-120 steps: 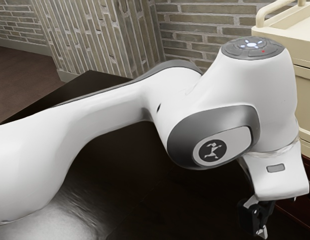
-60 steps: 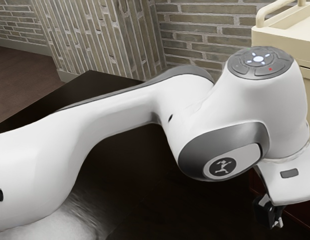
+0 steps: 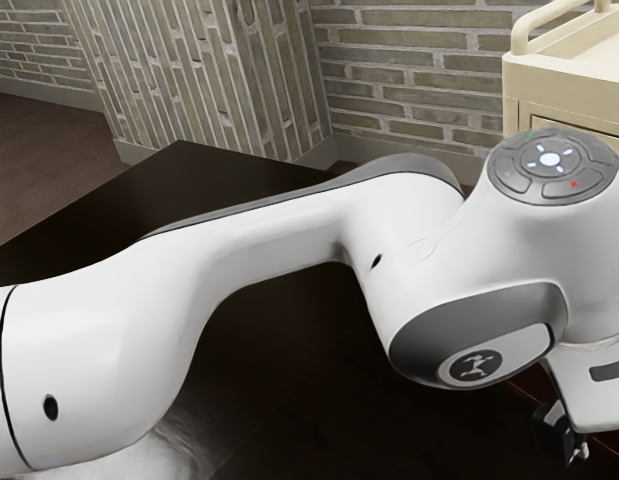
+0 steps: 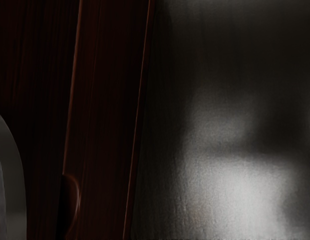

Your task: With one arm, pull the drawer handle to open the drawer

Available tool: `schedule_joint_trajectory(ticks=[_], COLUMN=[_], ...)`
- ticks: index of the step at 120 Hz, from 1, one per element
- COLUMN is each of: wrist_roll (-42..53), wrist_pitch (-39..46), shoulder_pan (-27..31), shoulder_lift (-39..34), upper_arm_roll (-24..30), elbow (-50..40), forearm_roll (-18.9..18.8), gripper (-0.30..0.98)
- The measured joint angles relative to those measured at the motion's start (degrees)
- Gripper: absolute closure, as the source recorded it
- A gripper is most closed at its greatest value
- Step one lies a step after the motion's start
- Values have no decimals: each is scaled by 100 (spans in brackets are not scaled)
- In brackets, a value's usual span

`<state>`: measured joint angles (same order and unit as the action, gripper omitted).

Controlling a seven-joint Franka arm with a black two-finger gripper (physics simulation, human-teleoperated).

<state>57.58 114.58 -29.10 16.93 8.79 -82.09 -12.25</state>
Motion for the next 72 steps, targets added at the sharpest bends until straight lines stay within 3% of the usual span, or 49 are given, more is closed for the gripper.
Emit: schedule_joint_trajectory(ticks=[34,72], wrist_roll=[-27,-45], wrist_pitch=[138,241], shoulder_pan=[26,22], shoulder_lift=[119,157], upper_arm_roll=[-15,-18], elbow=[87,103], forearm_roll=[-95,-52], gripper=[-3,3])
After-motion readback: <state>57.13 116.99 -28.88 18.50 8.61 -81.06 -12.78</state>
